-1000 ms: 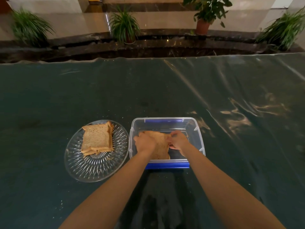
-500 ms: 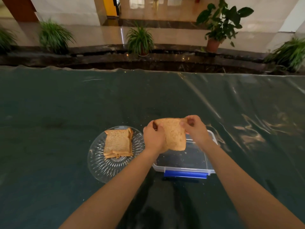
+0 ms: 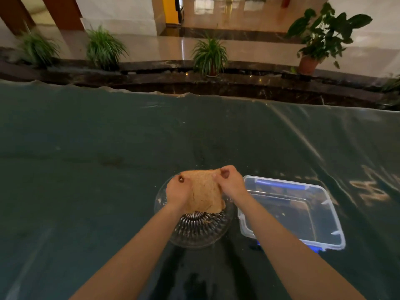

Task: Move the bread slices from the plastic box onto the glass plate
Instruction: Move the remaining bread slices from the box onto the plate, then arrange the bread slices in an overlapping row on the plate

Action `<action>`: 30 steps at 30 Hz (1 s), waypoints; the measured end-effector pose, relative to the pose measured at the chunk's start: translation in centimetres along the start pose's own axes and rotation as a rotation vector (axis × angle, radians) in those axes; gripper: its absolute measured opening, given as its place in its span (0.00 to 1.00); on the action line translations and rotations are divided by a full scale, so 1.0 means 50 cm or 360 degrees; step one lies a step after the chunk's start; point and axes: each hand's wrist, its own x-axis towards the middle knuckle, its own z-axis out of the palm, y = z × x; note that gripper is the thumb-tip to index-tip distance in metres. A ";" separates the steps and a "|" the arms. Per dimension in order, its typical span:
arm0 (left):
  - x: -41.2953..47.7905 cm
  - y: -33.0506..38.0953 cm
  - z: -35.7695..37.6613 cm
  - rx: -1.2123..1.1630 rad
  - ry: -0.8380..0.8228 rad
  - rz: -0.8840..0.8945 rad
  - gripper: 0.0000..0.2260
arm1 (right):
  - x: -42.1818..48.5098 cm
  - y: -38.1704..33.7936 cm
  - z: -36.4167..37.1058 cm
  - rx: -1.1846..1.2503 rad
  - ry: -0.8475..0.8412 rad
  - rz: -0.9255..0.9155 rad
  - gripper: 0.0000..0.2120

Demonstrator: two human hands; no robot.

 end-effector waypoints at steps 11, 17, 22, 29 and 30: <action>0.129 -0.045 -0.002 0.0309 -0.0126 -0.0024 0.17 | 0.062 -0.002 0.113 -0.0206 0.0076 0.0110 0.13; 0.149 -0.066 -0.006 0.0476 -0.0276 -0.0001 0.19 | 0.061 0.032 0.136 -0.0270 0.0158 0.0141 0.16; 0.143 -0.087 -0.014 0.0340 -0.0422 -0.0067 0.21 | 0.059 0.061 0.138 -0.0272 0.0041 0.0258 0.20; 0.132 -0.094 0.002 0.0214 -0.0463 -0.0171 0.23 | 0.045 0.066 0.153 -0.0123 -0.0104 0.0402 0.22; 0.130 -0.095 0.004 0.0196 -0.0448 -0.0163 0.22 | 0.044 0.064 0.154 -0.0038 -0.0093 0.0440 0.22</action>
